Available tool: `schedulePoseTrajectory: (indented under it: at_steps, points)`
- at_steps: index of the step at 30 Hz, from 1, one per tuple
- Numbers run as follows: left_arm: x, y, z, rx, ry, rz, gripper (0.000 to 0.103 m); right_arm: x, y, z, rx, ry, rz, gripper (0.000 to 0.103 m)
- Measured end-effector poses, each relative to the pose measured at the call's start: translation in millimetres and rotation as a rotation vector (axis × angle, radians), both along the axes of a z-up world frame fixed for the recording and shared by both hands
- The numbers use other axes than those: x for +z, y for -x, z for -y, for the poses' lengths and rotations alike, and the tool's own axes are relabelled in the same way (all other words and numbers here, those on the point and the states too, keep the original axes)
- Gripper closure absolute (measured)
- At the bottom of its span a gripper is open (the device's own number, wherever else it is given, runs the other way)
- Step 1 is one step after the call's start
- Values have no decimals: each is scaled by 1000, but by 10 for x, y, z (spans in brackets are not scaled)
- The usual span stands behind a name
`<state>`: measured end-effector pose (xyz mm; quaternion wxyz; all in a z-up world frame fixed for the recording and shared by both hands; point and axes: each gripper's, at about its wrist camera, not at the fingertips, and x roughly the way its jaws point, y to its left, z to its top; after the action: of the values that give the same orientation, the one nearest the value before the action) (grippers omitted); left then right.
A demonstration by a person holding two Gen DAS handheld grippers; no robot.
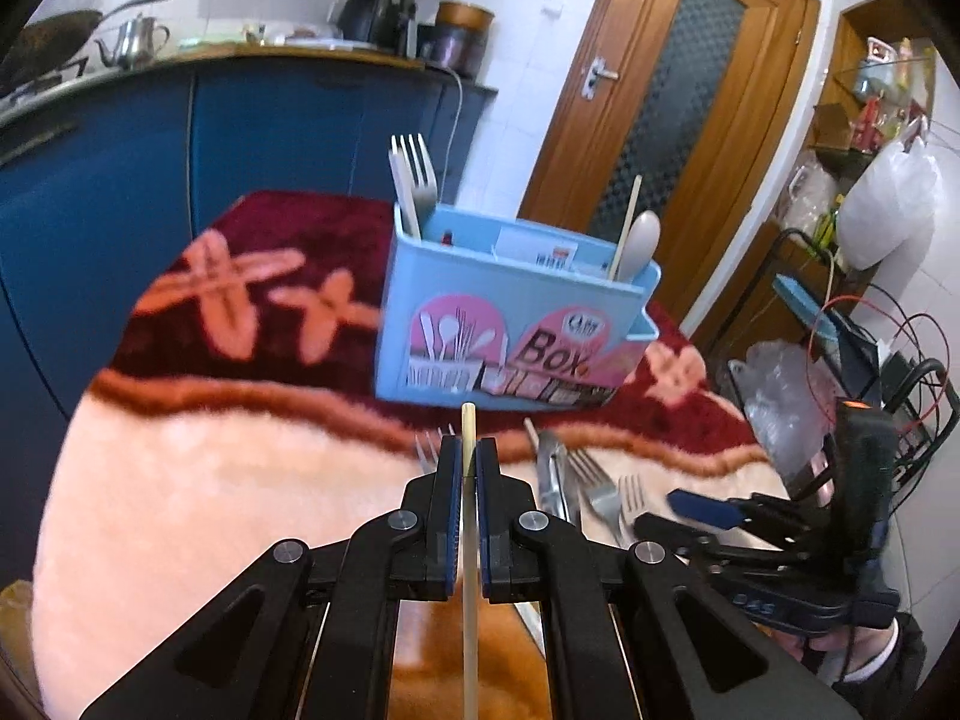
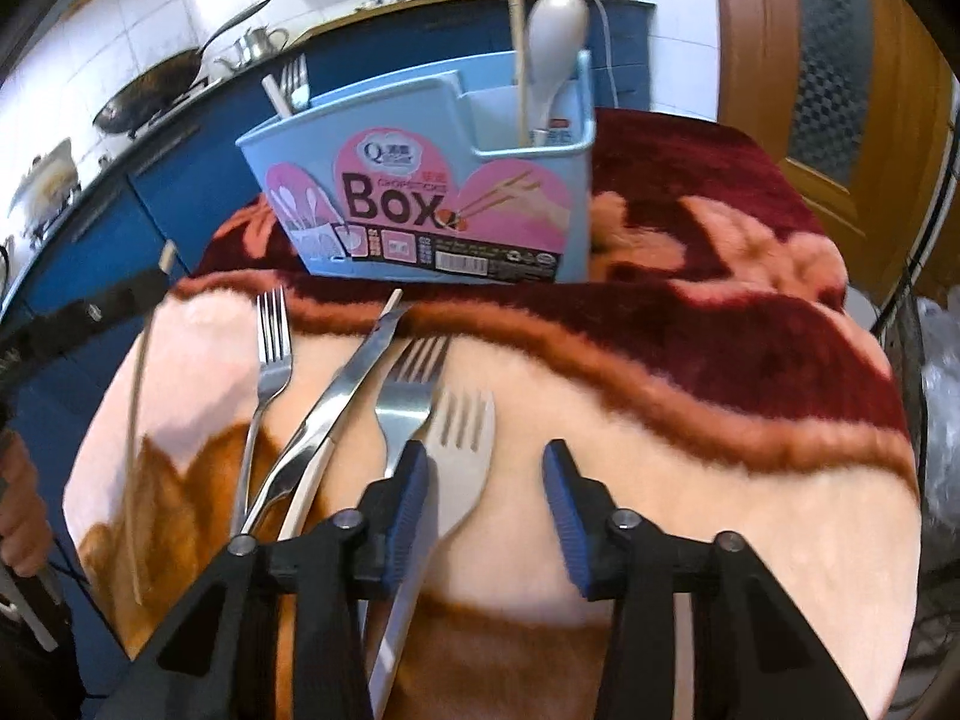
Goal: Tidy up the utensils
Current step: 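Grasp a wooden chopstick with the left tool while the right tool grasps a silver fork, then lift the chopstick and fork up toward the blue caddy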
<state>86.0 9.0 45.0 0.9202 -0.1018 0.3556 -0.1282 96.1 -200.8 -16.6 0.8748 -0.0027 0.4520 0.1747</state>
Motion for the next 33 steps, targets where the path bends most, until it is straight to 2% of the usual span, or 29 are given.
schedulePoseTrajectory:
  at_steps: [3, 5, 7, 10, 19, 28, 33]
  points:
    - [73, 19, -24, 2, 0, 38, 99, -2, -35, -45, 18, 5, 3, 70]
    - [120, 33, -29, 10, -7, 63, 99, -5, -48, -56, 32, 0, 11, 85]
    - [178, 42, -37, 16, -11, 93, 99, 11, -55, -35, 28, -20, 17, 93]
    - [263, 46, -34, 14, -13, 131, 99, 98, -22, 32, 18, -92, 39, 99]
    - [546, 12, -35, 46, -6, 255, 99, 461, 193, 143, -26, -148, 218, 99]
    - [905, -187, -10, 83, 1, 376, 99, 983, 306, 227, -144, -95, 491, 99]
    - [1073, -370, -8, 124, -8, 446, 99, 1185, 188, 259, -185, -106, 563, 99]
